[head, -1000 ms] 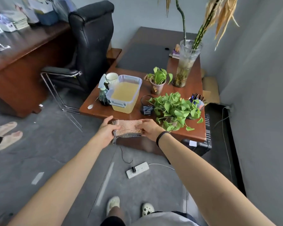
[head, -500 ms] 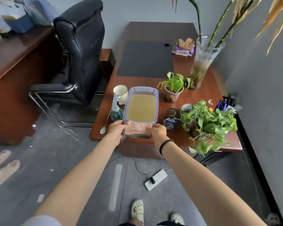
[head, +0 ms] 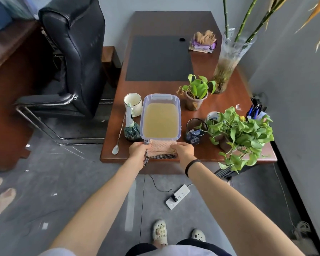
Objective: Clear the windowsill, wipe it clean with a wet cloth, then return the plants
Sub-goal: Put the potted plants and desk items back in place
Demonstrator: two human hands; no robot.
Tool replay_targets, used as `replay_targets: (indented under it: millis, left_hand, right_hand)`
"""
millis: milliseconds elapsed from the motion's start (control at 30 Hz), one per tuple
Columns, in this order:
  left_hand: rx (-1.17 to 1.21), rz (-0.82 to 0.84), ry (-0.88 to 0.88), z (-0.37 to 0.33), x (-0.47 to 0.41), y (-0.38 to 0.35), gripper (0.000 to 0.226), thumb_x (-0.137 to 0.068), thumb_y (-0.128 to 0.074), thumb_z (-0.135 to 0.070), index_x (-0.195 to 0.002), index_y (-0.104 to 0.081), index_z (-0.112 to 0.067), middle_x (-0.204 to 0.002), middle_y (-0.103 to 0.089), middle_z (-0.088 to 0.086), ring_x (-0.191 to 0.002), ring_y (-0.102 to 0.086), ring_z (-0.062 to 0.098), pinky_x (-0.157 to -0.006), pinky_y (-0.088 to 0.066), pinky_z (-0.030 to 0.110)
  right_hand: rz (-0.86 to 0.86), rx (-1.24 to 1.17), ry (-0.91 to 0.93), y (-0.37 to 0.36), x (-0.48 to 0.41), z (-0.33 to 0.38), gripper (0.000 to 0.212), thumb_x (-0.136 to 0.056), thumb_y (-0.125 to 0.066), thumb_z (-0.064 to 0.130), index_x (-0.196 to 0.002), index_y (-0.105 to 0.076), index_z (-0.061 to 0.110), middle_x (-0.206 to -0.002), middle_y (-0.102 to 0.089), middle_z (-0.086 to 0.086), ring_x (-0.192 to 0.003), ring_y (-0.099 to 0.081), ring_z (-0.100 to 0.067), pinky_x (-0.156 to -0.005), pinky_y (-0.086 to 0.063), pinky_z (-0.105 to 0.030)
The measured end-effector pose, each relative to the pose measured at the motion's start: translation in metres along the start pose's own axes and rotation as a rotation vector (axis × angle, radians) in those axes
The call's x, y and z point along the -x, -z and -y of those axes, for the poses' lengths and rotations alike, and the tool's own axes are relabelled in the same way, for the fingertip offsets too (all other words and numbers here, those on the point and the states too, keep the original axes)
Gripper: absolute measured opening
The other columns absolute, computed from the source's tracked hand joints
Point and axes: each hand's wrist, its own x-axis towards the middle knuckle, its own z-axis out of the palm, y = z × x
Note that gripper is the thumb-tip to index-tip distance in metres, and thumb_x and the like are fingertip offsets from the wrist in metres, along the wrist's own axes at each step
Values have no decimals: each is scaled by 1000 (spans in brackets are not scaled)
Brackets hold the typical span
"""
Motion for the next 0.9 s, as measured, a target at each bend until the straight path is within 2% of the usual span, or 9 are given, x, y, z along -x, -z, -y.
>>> replay_targets:
  millis: [133, 200, 300, 400, 500, 600, 733, 833, 900]
  left_hand:
    - [-47, 81, 14, 5, -7, 4, 54, -68, -81, -20, -116, -60, -11, -111, -67, 9, -105, -62, 27, -92, -48, 45]
    - [-58, 79, 10, 5, -8, 4, 61, -64, -84, -22, -118, -59, -9, -115, -66, 9, -107, -61, 28, -92, -49, 48]
    - [-49, 13, 7, -3, -2, -1, 39, -74, -78, -10, -109, -59, -5, -108, -66, 9, -99, -63, 26, -78, -50, 35]
    - [-51, -30, 48, -8, -3, -3, 28, -73, -78, -7, -97, -64, -2, -106, -68, 15, -98, -65, 30, -88, -51, 41]
    - [-44, -65, 85, -10, -2, -3, 24, -70, -76, -4, -90, -63, -4, -101, -67, 15, -96, -65, 31, -91, -51, 44]
    - [7, -61, 131, -5, -23, -2, 50, -54, -82, -5, -99, -63, 2, -99, -68, 15, -92, -66, 34, -88, -53, 47]
    - [-13, -11, 287, 54, -161, 9, 99, -14, -92, -18, -109, -65, -4, -112, -68, 14, -91, -69, 34, -81, -55, 47]
    - [-48, 77, 338, 21, -105, 4, 54, -57, -85, -12, -106, -66, 0, -108, -67, 13, -88, -67, 27, -62, -52, 34]
    - [-62, 88, 294, -13, -39, -2, 21, -81, -67, -5, -101, -65, 1, -102, -66, 14, -81, -64, 26, -57, -46, 32]
  right_hand:
    - [31, -40, -18, -1, -3, -3, 17, -75, -77, 7, -87, -65, 11, -94, -68, -13, -78, -62, -21, -74, -54, -32]
    - [43, -58, -32, -1, -5, -4, 19, -73, -78, 8, -79, -62, 15, -96, -69, -14, -83, -65, -24, -83, -55, -37]
    - [49, -64, -63, -3, -3, 1, 17, -74, -78, 7, -82, -63, 11, -89, -67, -11, -75, -63, -20, -70, -54, -31]
    - [34, -44, -102, -6, -1, 6, 17, -75, -77, 9, -87, -66, 5, -87, -65, -9, -79, -62, -23, -59, -48, -27]
    - [33, -51, -157, -9, -4, 6, 17, -74, -77, 13, -79, -62, 6, -92, -66, -10, -85, -63, -25, -63, -50, -31]
    - [51, -85, -209, -11, -6, 9, 34, -72, -78, 15, -99, -61, 3, -101, -68, -14, -93, -66, -28, -81, -56, -41]
    - [75, -102, -238, -13, -15, 10, 45, -72, -78, 16, -109, -56, 2, -101, -67, -14, -93, -67, -28, -86, -55, -44]
    - [115, -100, -224, -16, -13, 16, 12, -87, -63, 16, -93, -56, 8, -92, -62, -6, -81, -63, -18, -73, -56, -30]
    - [90, -122, -265, -15, -1, 24, 13, -92, -58, 15, -83, -51, 8, -84, -57, -6, -73, -57, -17, -70, -53, -27]
